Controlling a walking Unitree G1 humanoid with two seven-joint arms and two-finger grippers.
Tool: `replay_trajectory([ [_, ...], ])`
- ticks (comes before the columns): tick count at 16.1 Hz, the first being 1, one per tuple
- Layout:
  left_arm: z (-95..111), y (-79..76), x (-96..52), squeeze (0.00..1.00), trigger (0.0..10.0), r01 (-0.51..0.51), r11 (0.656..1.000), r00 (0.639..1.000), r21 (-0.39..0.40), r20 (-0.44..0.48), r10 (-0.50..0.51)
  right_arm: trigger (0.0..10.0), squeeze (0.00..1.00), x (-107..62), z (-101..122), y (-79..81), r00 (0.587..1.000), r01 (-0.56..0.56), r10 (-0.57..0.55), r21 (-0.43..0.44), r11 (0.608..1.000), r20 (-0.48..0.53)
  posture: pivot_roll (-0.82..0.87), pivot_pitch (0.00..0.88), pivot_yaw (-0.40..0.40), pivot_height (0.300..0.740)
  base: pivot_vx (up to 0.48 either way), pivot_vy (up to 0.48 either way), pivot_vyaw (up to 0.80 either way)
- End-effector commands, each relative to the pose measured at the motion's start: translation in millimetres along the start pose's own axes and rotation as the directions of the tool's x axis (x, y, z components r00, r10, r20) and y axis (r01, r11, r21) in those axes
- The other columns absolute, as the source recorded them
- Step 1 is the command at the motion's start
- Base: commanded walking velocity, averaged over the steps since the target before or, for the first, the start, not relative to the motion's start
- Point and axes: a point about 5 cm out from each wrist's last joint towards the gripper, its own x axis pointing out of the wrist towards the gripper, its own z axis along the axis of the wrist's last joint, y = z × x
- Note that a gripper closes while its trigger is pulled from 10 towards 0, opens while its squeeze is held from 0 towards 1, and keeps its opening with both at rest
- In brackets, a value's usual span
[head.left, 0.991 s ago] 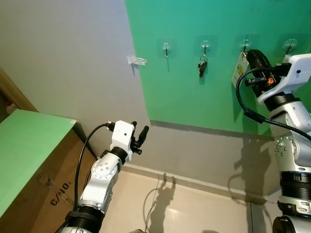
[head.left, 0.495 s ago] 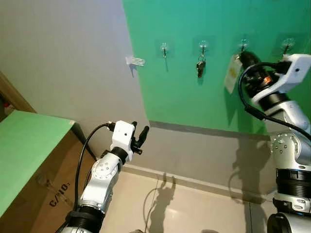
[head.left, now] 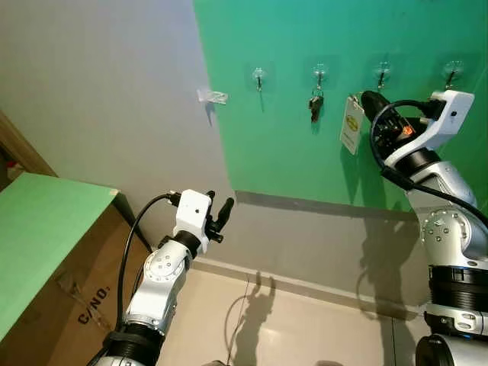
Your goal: Hang keys on a hook
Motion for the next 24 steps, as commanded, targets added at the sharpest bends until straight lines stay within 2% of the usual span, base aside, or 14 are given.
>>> replay_trajectory([
  [1,-1.2,4.2,-1.1,0.00,10.0,-0.014,1.000,1.000,0.011,-0.007,0.014,0.0,0.00,4.4,7.7,8.1,0.998,-0.049,0.051,-0.119,0.992,0.020,-0.26,0.000,0.136,0.740,0.000,0.000,0.00],
  [4,-1.4,4.1,-1.0,0.00,10.0,-0.012,1.000,1.000,0.012,-0.007,0.012,0.0,0.00,5.5,11.5,11.6,0.997,-0.068,0.077,-0.236,0.969,0.028,-0.26,0.000,0.138,0.740,0.000,0.000,0.00],
  [8,-1.3,4.6,-0.7,0.00,10.0,-0.010,1.000,1.000,0.017,-0.007,0.010,0.0,0.00,6.3,11.0,7.6,0.997,-0.045,0.058,-0.243,0.969,0.047,-0.26,0.000,0.140,0.740,0.000,0.000,0.00],
  [9,-1.4,1.3,-0.7,0.00,10.0,0.019,1.000,1.000,0.013,-0.007,-0.019,0.0,0.00,6.8,11.2,5.6,0.997,-0.035,0.050,-0.241,0.970,0.052,-0.26,0.000,0.140,0.740,0.000,0.000,0.00],
  [10,-2.1,-8.1,-1.4,0.00,10.0,0.085,0.996,0.996,0.025,-0.004,-0.085,0.0,0.00,7.5,11.5,3.4,0.998,-0.025,0.039,-0.234,0.972,0.056,-0.26,0.000,0.140,0.740,0.000,0.000,0.00],
  [11,-2.7,-11.3,-1.7,0.00,10.0,0.106,0.994,0.994,0.029,-0.003,-0.106,0.0,0.00,7.5,11.4,2.8,0.998,-0.022,0.037,-0.231,0.973,0.058,-0.26,0.000,0.140,0.740,0.000,0.000,0.00],
  [12,-4.0,-23.7,-2.9,0.00,10.0,0.180,0.982,0.984,0.063,0.005,-0.180,0.0,0.00,7.6,10.7,1.1,0.998,-0.018,0.032,-0.231,0.973,0.057,-0.26,0.000,0.136,0.740,0.000,0.000,0.00],
  [13,-4.5,-29.4,-3.7,0.00,10.0,0.212,0.974,0.977,0.081,0.014,-0.213,0.0,0.00,7.8,10.1,-0.1,0.998,-0.016,0.030,-0.231,0.973,0.056,-0.26,0.000,0.136,0.740,0.000,0.000,0.00],
  [16,1.4,-33.8,-4.4,0.00,10.0,0.198,0.971,0.971,0.133,0.110,-0.213,0.0,0.00,8.6,11.8,-3.2,0.998,-0.005,0.021,-0.229,0.973,0.065,-0.26,0.000,0.132,0.740,0.000,0.000,0.00],
  [18,-2.1,-35.9,-2.9,0.00,10.0,0.136,0.981,0.977,0.142,0.146,-0.157,0.0,0.00,9.5,12.9,-4.5,0.997,0.001,0.016,-0.225,0.974,0.071,-0.26,0.000,0.126,0.740,0.000,0.000,0.00],
  [19,-11.1,-45.9,-4.0,0.00,10.0,0.130,0.980,0.976,0.152,0.153,-0.153,0.0,0.00,11.2,14.2,-6.0,0.997,0.008,0.010,-0.226,0.974,0.080,-0.27,0.000,0.122,0.740,0.000,0.000,0.00],
  [20,-13.7,-49.5,-4.0,0.00,10.0,0.132,0.979,0.976,0.158,0.149,-0.156,0.0,0.00,11.9,14.7,-6.8,0.997,0.010,0.008,-0.225,0.974,0.082,-0.27,0.000,0.122,0.740,0.000,0.000,0.00],
  [23,-21.5,-74.0,1.4,0.00,10.0,0.184,0.975,0.971,0.126,0.132,-0.201,0.0,0.00,14.6,16.4,-10.3,0.996,0.023,-0.003,-0.226,0.974,0.088,-0.29,0.000,0.122,0.740,0.000,0.000,0.00],
  [24,-21.4,-77.0,2.8,0.00,10.0,0.183,0.976,0.970,0.121,0.136,-0.199,0.0,0.00,15.4,16.7,-10.3,0.996,0.024,-0.004,-0.225,0.974,0.090,-0.29,0.000,0.123,0.740,0.000,0.000,0.00],
])
